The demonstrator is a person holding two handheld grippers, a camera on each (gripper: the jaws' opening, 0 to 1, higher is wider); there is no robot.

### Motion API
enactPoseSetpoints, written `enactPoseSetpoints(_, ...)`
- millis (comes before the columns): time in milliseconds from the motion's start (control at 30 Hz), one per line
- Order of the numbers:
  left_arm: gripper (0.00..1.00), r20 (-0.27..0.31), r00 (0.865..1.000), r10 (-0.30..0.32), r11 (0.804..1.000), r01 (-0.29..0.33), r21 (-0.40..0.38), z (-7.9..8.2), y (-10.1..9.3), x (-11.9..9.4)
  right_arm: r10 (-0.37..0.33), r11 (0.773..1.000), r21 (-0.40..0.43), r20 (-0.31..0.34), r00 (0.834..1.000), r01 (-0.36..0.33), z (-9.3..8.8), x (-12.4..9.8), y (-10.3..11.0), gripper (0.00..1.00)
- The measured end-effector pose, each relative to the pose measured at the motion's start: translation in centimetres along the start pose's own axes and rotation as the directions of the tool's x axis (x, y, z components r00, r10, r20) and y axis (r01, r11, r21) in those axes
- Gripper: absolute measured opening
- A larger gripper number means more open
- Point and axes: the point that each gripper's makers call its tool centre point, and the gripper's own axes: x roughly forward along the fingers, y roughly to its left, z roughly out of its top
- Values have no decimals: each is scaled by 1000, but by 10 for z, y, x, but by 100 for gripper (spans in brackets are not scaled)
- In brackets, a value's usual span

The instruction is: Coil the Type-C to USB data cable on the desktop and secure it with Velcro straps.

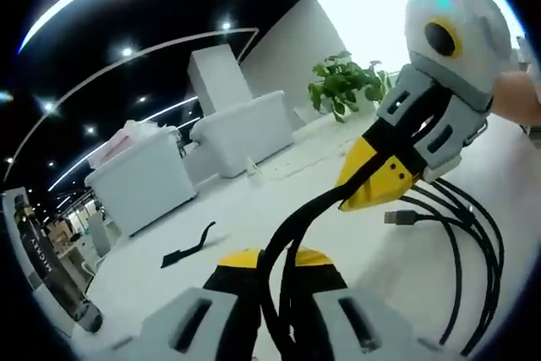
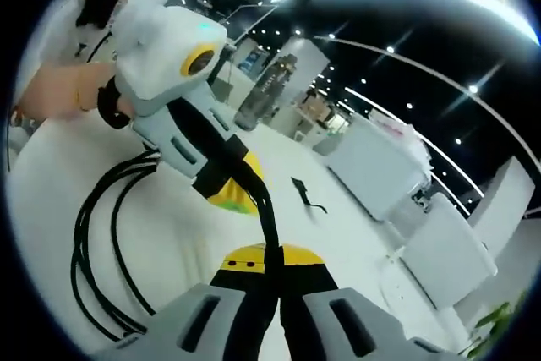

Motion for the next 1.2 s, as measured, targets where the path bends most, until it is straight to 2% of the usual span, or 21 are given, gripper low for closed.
enactPoseSetpoints(100, 8, -4, 1000, 5, 1000, -5, -20, -1, 3, 0, 8, 997, 82, 30, 1000, -11, 4, 0, 1, 5)
enactPoseSetpoints(133, 7, -7, 1000, 8, 1000, -8, -29, -3, 8, 0, 11, 988, 156, 38, 999, -17, 6, -1, 0, 7)
enactPoseSetpoints(200, 7, -20, 1000, 19, 999, -20, -49, -6, 11, -1, 4, 968, 251, 80, 997, -24, 13, -4, -4, 20)
enactPoseSetpoints(267, 7, -41, 999, 28, 997, -31, -68, -11, 15, -2, 31, 916, 389, 170, 985, -96, 26, -10, -11, 28)
enactPoseSetpoints(333, 7, -33, 999, 33, 997, -35, -74, -9, 16, -4, -30, 882, 462, 248, 968, -90, 37, -15, -35, 28)
enactPoseSetpoints(400, 7, -19, 999, 30, 997, -32, -74, -5, 14, -5, -147, 880, 475, 283, 948, -5, 36, -10, -74, 28)
enactPoseSetpoints(433, 7, -16, 999, 30, 997, -31, -76, -5, 14, -6, -205, 904, 419, 259, 944, 82, 25, 2, -98, 28)
enactPoseSetpoints(467, 7, -16, 999, 29, 997, -30, -78, -5, 14, -6, -221, 912, 395, 242, 945, 112, 19, 8, -107, 27)
enactPoseSetpoints(500, 7, -20, 999, 29, 996, -30, -85, -6, 14, -7, -220, 934, 327, 217, 951, 141, 10, 20, -113, 26)
enactPoseSetpoints(533, 7, -21, 999, 28, 995, -30, -90, -7, 14, -7, -205, 969, 180, 185, 961, 172, 1, 39, -116, 26)
enactPoseSetpoints(567, 7, -22, 1000, 19, 994, -21, -105, -9, 14, -7, -180, 983, 55, 145, 973, 174, -7, 55, -114, 26)
enactPoseSetpoints(600, 7, -29, 1000, 11, 992, -15, -128, -12, 14, -7, -159, 984, -66, 112, 981, 167, -13, 71, -110, 26)
enactPoseSetpoints(633, 7, -37, 999, 13, 990, -18, -137, -15, 16, -6, -131, 973, -177, 96, 987, 146, -16, 86, -103, 25)
enactPoseSetpoints(667, 7, -49, 999, 17, 989, -24, -143, -19, 18, -6, -104, 963, -241, 88, 991, 122, -18, 96, -99, 23)
enactPoseSetpoints(733, 7, -54, 998, 20, 988, -28, -150, -21, 21, -6, -39, 951, -304, 82, 996, 62, -23, 127, -88, 19)
enactPoseSetpoints(800, 7, -55, 998, 18, 984, -27, -175, -23, 23, -8, 27, 946, -325, 73, 997, -2, -28, 154, -79, 17)
enactPoseSetpoints(867, 7, -67, 997, 28, 983, -40, -181, -26, 26, -10, 49, 927, -374, 49, 998, -28, -34, 175, -77, 17)
enactPoseSetpoints(900, 7, -70, 997, 31, 983, -43, -180, -27, 26, -10, 43, 908, -419, 44, 998, -20, -35, 183, -80, 17)
enactPoseSetpoints(933, 7, -78, 996, 33, 981, -47, -186, -29, 28, -10, 45, 904, -427, 54, 998, -18, -34, 189, -80, 17)
enactPoseSetpoints(1033, 7, -88, 995, 36, 981, -52, -188, -32, 30, -10, 61, 922, -387, 83, 995, -24, -30, 199, -78, 15)
enactPoseSetpoints(1200, 7, -91, 995, 38, 980, -55, -192, -33, 28, -10, 54, 908, -418, 75, 996, -18, -34, 205, -78, 2)
